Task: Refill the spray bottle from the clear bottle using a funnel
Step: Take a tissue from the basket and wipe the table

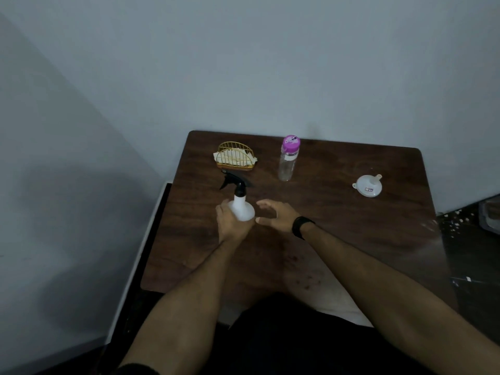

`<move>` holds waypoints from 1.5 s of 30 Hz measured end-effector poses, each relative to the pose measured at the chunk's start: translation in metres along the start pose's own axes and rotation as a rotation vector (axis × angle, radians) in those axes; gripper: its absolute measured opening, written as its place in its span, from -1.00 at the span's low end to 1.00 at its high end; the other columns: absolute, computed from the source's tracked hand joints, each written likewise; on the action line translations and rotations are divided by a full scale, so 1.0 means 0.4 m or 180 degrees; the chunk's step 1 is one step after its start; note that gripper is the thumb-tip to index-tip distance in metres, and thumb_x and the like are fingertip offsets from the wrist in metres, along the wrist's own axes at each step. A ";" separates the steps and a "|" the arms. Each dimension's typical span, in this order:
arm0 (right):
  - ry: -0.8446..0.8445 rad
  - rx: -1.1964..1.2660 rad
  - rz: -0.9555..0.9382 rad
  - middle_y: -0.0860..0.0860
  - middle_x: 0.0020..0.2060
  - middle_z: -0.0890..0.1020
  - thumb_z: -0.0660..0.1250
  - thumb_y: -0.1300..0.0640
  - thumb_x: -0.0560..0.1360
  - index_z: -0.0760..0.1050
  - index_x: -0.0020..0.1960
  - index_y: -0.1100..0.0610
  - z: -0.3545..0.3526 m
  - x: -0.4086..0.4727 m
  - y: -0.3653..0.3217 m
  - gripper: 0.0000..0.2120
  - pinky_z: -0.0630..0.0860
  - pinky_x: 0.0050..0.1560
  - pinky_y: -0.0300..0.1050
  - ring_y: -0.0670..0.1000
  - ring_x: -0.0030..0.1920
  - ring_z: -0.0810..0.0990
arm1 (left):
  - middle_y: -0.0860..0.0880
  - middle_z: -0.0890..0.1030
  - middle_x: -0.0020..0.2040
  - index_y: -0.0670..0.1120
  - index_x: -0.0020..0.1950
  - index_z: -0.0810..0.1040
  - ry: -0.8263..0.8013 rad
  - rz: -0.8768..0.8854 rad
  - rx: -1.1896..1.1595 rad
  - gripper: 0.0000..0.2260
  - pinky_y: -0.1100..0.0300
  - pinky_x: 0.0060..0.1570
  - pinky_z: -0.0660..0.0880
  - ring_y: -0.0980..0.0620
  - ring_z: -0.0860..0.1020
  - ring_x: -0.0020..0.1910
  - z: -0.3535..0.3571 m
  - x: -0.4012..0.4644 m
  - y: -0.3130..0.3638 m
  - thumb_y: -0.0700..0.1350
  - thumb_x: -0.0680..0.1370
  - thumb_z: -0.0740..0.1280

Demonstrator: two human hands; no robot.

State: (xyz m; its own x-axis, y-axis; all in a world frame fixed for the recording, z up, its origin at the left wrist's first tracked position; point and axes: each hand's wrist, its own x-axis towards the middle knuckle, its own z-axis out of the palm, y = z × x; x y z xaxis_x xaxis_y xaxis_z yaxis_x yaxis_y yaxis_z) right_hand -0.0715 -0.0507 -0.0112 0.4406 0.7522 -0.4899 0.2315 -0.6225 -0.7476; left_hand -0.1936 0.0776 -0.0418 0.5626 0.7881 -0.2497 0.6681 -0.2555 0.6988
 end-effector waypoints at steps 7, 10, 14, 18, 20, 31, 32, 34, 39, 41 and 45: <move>-0.0091 -0.0310 0.0239 0.01 0.44 0.38 0.31 -0.14 0.54 0.26 0.50 -0.01 0.052 0.041 -0.013 -0.42 0.35 0.38 -0.01 0.01 0.40 0.37 | -0.07 0.43 0.33 -0.11 0.41 0.33 0.0232 0.0022 -0.0053 -0.13 -0.06 0.35 0.45 -0.02 0.41 0.33 -0.047 0.049 -0.073 0.01 0.20 0.66; -0.0054 -0.0336 0.0318 0.02 0.45 0.38 0.32 -0.15 0.53 0.25 0.49 -0.01 0.057 0.056 -0.006 -0.41 0.36 0.38 0.00 0.01 0.40 0.38 | -0.10 0.40 0.34 -0.12 0.43 0.30 0.0351 -0.0058 -0.0151 -0.08 -0.12 0.35 0.42 -0.07 0.40 0.35 -0.037 0.076 -0.112 0.02 0.18 0.67; -0.0075 -0.0381 0.0436 0.02 0.46 0.35 0.32 -0.16 0.53 0.24 0.51 0.00 0.066 0.062 -0.001 -0.38 0.33 0.39 -0.01 0.03 0.42 0.36 | -0.13 0.39 0.37 -0.15 0.44 0.30 0.0461 -0.0144 -0.0228 -0.10 -0.08 0.39 0.38 -0.11 0.37 0.38 -0.031 0.104 -0.148 0.01 0.22 0.66; -0.0100 -0.0458 0.0512 0.04 0.46 0.36 0.32 -0.16 0.54 0.24 0.51 0.04 0.074 0.071 0.005 -0.37 0.32 0.39 -0.04 0.04 0.42 0.37 | -0.21 0.26 0.51 -0.19 0.55 0.16 0.0494 -0.0316 -0.0477 -0.04 -0.08 0.51 0.23 -0.18 0.23 0.51 -0.025 0.108 -0.174 0.07 0.33 0.61; -0.0104 -0.0474 0.0553 0.04 0.46 0.36 0.32 -0.16 0.54 0.23 0.51 0.05 0.074 0.077 0.005 -0.37 0.33 0.39 -0.04 0.04 0.42 0.37 | -0.24 0.14 0.57 -0.21 0.59 0.05 0.0704 -0.0408 -0.0329 -0.01 -0.07 0.53 0.16 -0.19 0.13 0.57 -0.015 0.078 -0.175 0.16 0.40 0.53; 0.0080 -0.0376 0.0504 0.03 0.40 0.43 0.32 -0.09 0.55 0.29 0.46 0.03 0.038 0.124 -0.015 -0.46 0.39 0.36 0.04 0.02 0.38 0.41 | -0.19 0.53 0.33 -0.17 0.39 0.46 -0.0184 0.0885 0.1012 -0.55 -0.05 0.23 0.48 -0.17 0.54 0.26 0.109 -0.054 -0.152 0.06 0.59 0.31; 0.0093 -0.0362 0.0505 0.03 0.40 0.44 0.32 -0.08 0.55 0.30 0.46 0.03 0.029 0.135 -0.016 -0.47 0.40 0.36 0.05 0.02 0.37 0.41 | -0.19 0.46 0.41 -0.16 0.45 0.38 -0.0487 0.0922 0.1057 -0.51 -0.06 0.30 0.44 -0.17 0.49 0.34 0.105 -0.028 -0.141 0.06 0.60 0.29; 0.0151 -0.0375 0.0509 0.02 0.39 0.44 0.32 -0.06 0.55 0.30 0.46 0.04 0.012 0.155 -0.024 -0.48 0.40 0.35 0.02 0.01 0.36 0.42 | -0.17 0.25 0.56 -0.14 0.57 0.19 -0.0852 0.0828 0.1075 -0.42 -0.02 0.45 0.28 -0.13 0.28 0.52 0.089 0.025 -0.112 0.11 0.63 0.21; 0.0372 -0.0469 0.0362 0.02 0.38 0.44 0.31 -0.04 0.56 0.30 0.45 0.03 -0.035 0.228 -0.059 -0.49 0.41 0.33 0.00 0.01 0.35 0.42 | -0.13 -0.02 0.64 -0.13 0.63 -0.03 -0.1081 0.0629 0.0985 -0.34 0.01 0.55 0.03 -0.11 -0.01 0.61 0.084 0.142 -0.060 0.13 0.65 0.15; 0.0485 -0.0550 0.0312 0.03 0.39 0.43 0.30 -0.03 0.56 0.30 0.46 0.04 -0.050 0.269 -0.080 -0.50 0.40 0.35 0.03 0.03 0.37 0.41 | -0.14 -0.09 0.64 -0.15 0.63 -0.09 -0.1124 0.0539 0.1015 -0.32 -0.03 0.56 -0.03 -0.13 -0.08 0.62 0.093 0.174 -0.058 0.12 0.66 0.14; 0.0825 -0.0607 0.0146 0.06 0.38 0.44 0.27 0.01 0.59 0.33 0.44 0.08 -0.079 0.351 -0.124 -0.55 0.39 0.35 0.03 0.06 0.36 0.42 | -0.14 -0.20 0.63 -0.15 0.62 -0.18 -0.1330 0.0424 0.1128 -0.27 -0.06 0.55 -0.15 -0.12 -0.20 0.61 0.118 0.215 -0.077 0.15 0.65 0.12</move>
State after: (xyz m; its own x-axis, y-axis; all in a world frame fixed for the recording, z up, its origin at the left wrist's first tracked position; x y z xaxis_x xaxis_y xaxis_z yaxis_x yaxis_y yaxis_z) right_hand 0.0061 0.0791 -0.0287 0.6548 0.6578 -0.3723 0.3539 -0.7021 -0.6179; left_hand -0.1428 0.1268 -0.1165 0.7502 0.4658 -0.4693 0.6602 -0.5671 0.4925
